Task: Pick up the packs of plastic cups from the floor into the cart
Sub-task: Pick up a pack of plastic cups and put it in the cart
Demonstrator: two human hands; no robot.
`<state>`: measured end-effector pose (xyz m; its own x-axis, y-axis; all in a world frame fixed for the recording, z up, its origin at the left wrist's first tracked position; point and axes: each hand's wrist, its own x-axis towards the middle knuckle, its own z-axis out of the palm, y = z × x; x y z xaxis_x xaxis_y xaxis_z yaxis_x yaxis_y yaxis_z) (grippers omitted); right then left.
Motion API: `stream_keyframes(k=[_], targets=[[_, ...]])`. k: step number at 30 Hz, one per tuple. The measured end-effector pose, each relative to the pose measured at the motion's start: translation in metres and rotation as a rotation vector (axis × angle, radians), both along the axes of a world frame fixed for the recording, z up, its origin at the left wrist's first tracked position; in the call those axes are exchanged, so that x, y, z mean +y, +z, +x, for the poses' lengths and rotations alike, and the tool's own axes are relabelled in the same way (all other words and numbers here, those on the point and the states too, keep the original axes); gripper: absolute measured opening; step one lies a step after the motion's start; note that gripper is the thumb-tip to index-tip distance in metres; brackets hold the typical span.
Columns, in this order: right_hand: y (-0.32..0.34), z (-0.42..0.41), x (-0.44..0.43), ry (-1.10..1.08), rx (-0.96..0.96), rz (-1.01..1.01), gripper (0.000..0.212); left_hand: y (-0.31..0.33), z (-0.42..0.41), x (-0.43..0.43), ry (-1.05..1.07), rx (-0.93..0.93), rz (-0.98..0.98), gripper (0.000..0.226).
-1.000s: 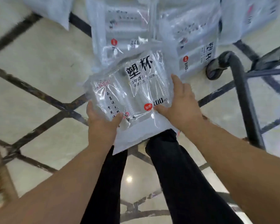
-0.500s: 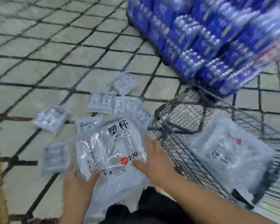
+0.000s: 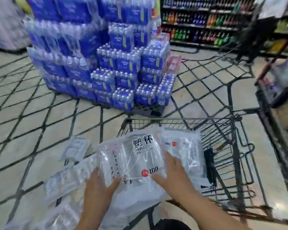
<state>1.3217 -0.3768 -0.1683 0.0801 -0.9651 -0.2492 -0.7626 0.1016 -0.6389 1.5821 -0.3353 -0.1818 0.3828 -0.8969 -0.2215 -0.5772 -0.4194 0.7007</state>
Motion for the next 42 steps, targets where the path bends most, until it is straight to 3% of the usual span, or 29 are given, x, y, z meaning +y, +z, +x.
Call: stream_keyframes(k=[4,9,19,23,27,29,33,42], targets=[[-0.009,-0.055,-0.030,-0.115,-0.029,-0.039,0.100,0.005,-0.057,-0.061,-0.138,-0.034,-0.094,0.091],[-0.027,-0.121,-0.052,-0.233,-0.094,-0.073,0.108,-0.015,-0.119,-0.121,-0.269,-0.107,-0.012,0.106],[-0.080,-0.167,-0.050,-0.395,-0.139,0.033,0.111,-0.056,-0.180,-0.150,-0.416,-0.040,0.188,0.109],[-0.082,-0.162,-0.046,-0.438,-0.112,0.067,0.112,-0.062,-0.174,-0.154,-0.456,-0.068,0.257,0.110],[-0.085,-0.161,-0.052,-0.428,0.080,0.074,0.127,-0.068,-0.168,-0.148,-0.504,-0.070,0.318,0.112],[-0.078,-0.152,-0.064,-0.387,0.206,0.043,0.127,-0.072,-0.163,-0.141,-0.487,-0.094,0.293,0.110],[-0.052,-0.112,-0.098,-0.076,0.398,-0.031,0.100,-0.065,-0.144,-0.126,-0.438,-0.147,0.275,0.099],[-0.033,0.025,-0.132,0.432,0.343,-0.137,0.082,-0.058,-0.013,-0.063,0.019,-0.110,0.198,0.077]])
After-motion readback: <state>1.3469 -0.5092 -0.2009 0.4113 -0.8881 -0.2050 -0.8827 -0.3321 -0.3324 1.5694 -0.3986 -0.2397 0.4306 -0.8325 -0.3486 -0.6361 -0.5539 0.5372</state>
